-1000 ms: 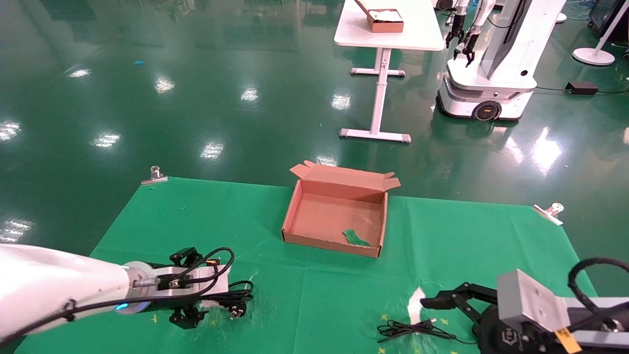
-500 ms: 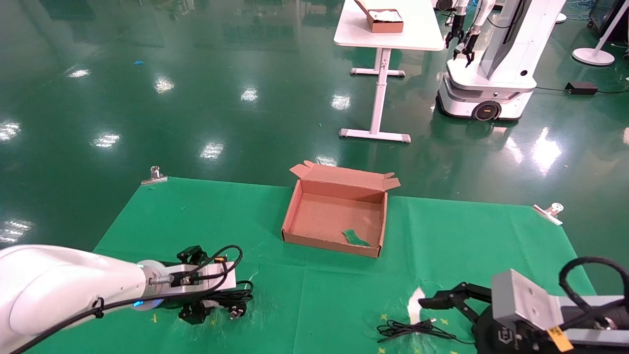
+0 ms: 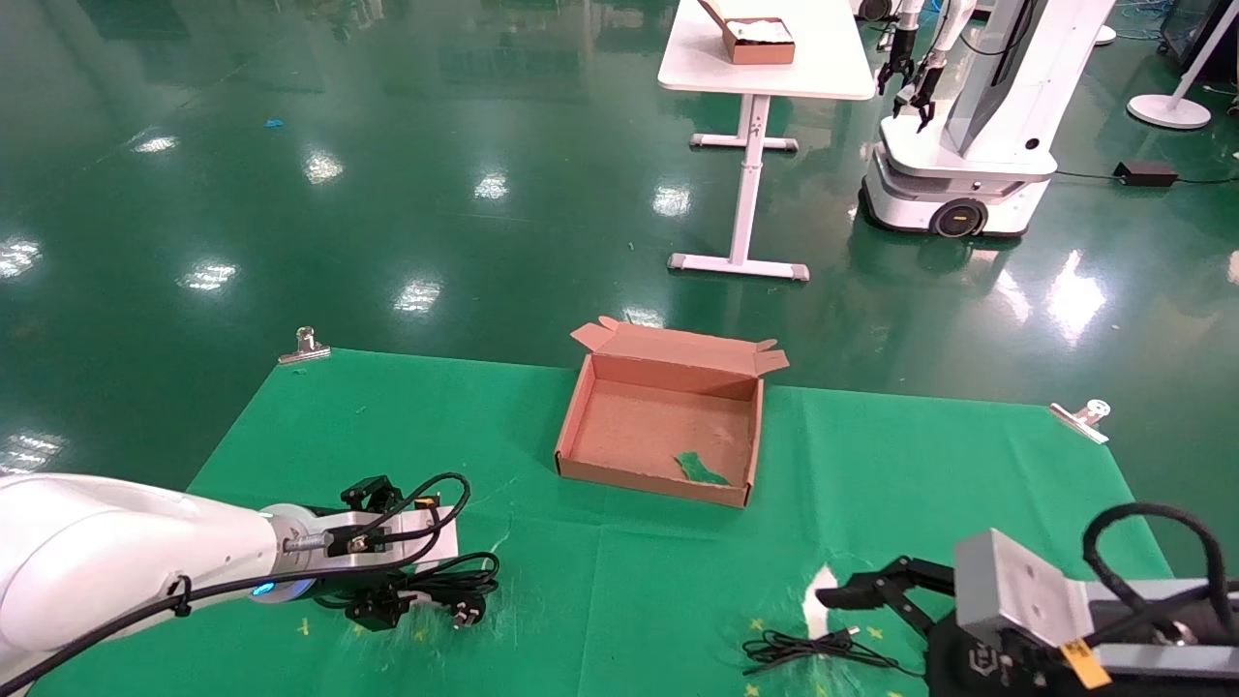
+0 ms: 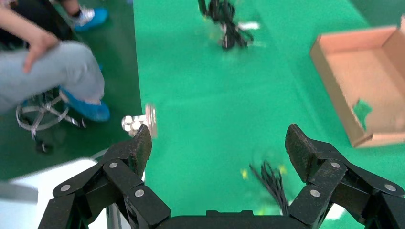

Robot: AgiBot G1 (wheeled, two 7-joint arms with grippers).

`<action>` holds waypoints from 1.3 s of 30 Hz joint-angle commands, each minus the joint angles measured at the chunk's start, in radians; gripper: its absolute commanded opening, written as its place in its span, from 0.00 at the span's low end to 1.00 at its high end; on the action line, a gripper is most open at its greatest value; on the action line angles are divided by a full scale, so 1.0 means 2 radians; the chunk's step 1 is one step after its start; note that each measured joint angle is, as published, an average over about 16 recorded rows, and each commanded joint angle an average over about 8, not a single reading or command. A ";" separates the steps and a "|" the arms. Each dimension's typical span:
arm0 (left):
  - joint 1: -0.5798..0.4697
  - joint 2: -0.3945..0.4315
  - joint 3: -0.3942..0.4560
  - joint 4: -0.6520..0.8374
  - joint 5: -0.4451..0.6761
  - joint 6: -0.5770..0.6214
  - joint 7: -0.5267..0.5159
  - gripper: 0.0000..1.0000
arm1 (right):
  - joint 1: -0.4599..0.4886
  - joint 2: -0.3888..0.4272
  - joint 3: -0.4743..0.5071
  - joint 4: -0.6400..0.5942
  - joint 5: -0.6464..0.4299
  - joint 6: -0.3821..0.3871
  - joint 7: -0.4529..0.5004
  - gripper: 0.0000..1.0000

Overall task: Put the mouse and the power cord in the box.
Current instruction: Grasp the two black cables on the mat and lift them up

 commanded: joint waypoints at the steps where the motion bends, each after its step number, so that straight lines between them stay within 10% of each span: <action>1: 0.000 0.001 0.000 0.001 0.000 0.000 0.001 1.00 | 0.000 0.003 -0.001 0.002 -0.003 -0.001 0.000 1.00; 15: 0.001 0.000 0.001 0.000 0.000 -0.001 0.002 1.00 | 0.158 -0.170 -0.149 -0.112 -0.309 -0.042 -0.052 1.00; 32: 0.001 0.000 0.001 0.000 0.000 -0.001 0.002 1.00 | 0.209 -0.311 -0.194 -0.361 -0.386 0.037 -0.162 1.00; 34: 0.001 0.000 0.001 0.000 0.000 -0.001 0.002 0.81 | 0.212 -0.317 -0.195 -0.378 -0.389 0.042 -0.170 0.92; 39: 0.001 0.000 0.001 0.000 -0.001 -0.002 0.002 0.18 | 0.216 -0.325 -0.198 -0.398 -0.393 0.048 -0.179 0.31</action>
